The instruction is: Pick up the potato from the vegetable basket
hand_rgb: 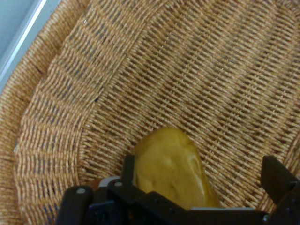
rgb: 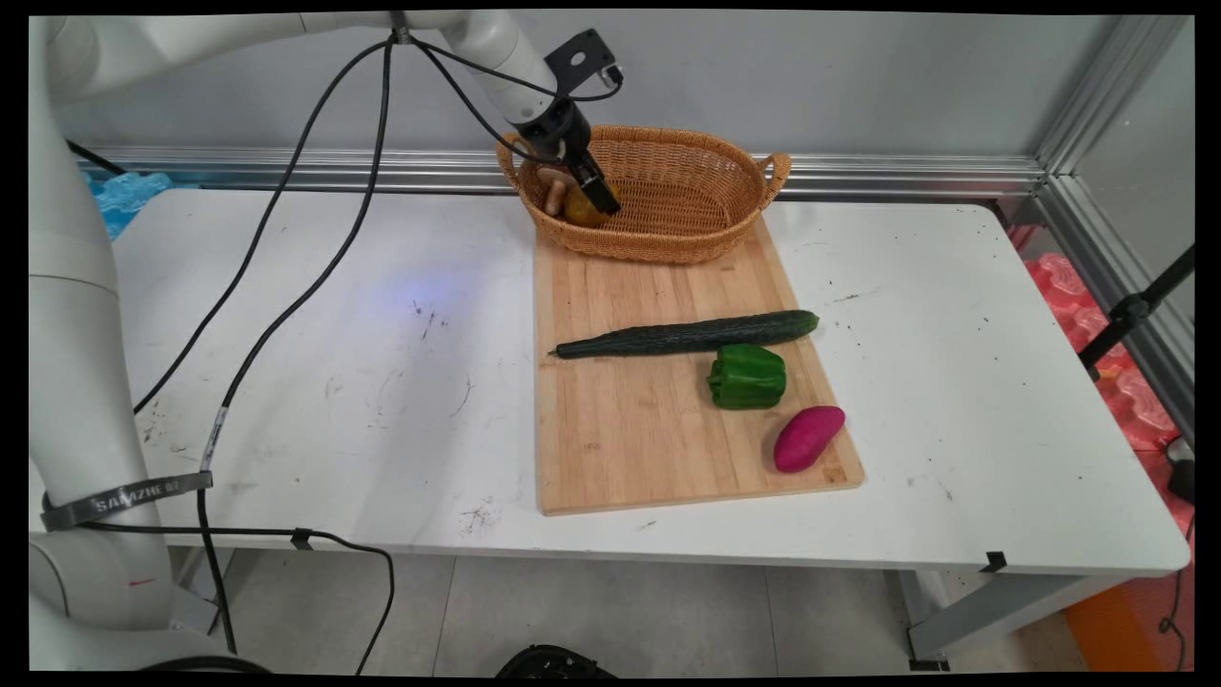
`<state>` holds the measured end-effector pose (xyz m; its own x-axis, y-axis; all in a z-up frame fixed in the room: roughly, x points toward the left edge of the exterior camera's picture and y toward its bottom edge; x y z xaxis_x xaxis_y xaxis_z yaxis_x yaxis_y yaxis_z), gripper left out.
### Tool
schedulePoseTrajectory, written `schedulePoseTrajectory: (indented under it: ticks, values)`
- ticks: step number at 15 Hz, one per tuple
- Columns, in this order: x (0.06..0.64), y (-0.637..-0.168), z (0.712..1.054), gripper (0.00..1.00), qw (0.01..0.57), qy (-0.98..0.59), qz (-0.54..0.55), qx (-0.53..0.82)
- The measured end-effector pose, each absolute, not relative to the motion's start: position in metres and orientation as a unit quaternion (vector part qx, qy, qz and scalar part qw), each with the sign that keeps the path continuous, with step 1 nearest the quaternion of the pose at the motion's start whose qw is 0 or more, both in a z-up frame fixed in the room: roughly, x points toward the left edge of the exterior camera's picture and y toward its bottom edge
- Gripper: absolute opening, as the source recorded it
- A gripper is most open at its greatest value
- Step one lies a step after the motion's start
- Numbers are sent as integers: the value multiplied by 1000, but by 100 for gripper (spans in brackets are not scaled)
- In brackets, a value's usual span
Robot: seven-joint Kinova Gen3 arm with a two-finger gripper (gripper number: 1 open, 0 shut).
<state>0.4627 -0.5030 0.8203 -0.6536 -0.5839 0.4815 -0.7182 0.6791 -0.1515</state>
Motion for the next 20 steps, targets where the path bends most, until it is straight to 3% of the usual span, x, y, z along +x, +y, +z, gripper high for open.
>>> schedulePoseTrajectory:
  ticks: [20]
  values:
    - [465, -521, 789, 100, 188, -894, 157, 375]
